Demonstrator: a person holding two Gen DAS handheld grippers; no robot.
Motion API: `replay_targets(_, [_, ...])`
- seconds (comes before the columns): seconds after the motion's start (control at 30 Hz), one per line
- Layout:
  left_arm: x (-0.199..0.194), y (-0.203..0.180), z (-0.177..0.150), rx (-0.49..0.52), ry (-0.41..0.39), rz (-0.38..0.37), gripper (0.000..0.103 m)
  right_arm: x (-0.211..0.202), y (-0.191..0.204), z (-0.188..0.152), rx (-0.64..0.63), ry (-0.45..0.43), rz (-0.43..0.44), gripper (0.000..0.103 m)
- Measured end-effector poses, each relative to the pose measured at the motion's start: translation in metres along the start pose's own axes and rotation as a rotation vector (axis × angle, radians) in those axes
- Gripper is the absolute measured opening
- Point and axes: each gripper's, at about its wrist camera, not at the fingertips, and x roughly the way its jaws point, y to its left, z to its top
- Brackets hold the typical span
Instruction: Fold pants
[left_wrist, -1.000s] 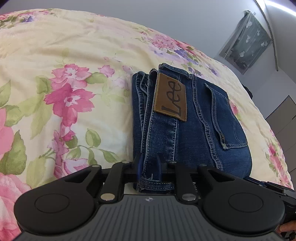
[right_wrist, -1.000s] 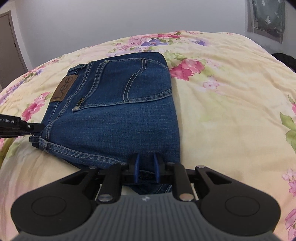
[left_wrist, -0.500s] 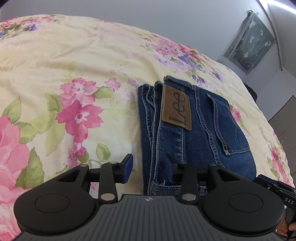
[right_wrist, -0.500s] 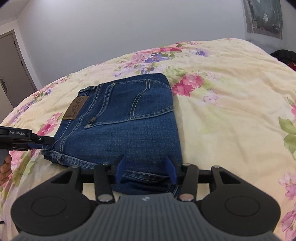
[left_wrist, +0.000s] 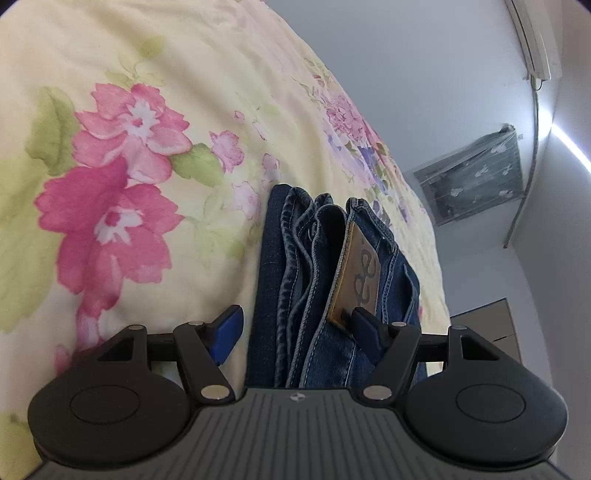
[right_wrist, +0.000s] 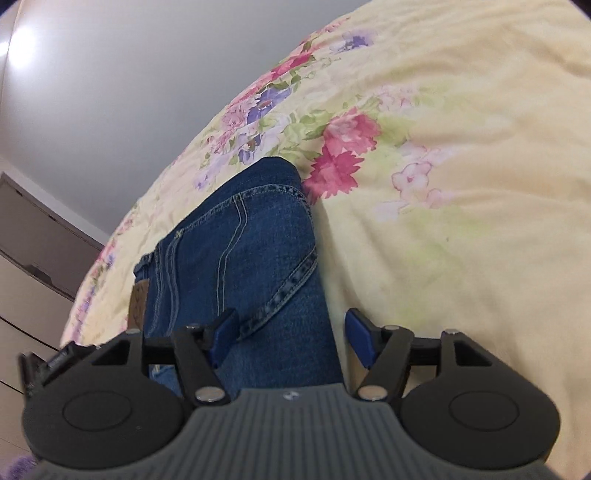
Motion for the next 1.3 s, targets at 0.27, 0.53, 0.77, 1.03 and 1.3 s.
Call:
replay_targets(0.27, [0.021, -0.017, 0.008, 0.063, 0.003, -0.001, 0.054, 0.03, -0.014, 0.017, 0.1, 0.034, 0.125, 0.036])
replay_targets(0.53, [-0.005, -0.049, 0.011, 0.155, -0.011, 0.04, 0.03, 0.003, 0.033, 0.022, 0.003, 0.01, 0.095, 0.019])
replay_targets(0.77, [-0.083, -0.052, 0.03, 0.221, -0.009, 0.099, 0.029, -0.019, 0.11, -0.001, -0.09, 0.056, 0.12, 0.018])
replay_targets(1.03, [-0.202, -0.025, 0.06, 0.3, -0.058, 0.275, 0.029, 0.032, 0.183, -0.078, -0.062, 0.143, 0.275, 0.018])
replay_targets(1.3, [-0.262, 0.041, 0.069, 0.249, -0.071, 0.337, 0.029, 0.095, 0.241, -0.137, -0.065, 0.233, 0.341, 0.017])
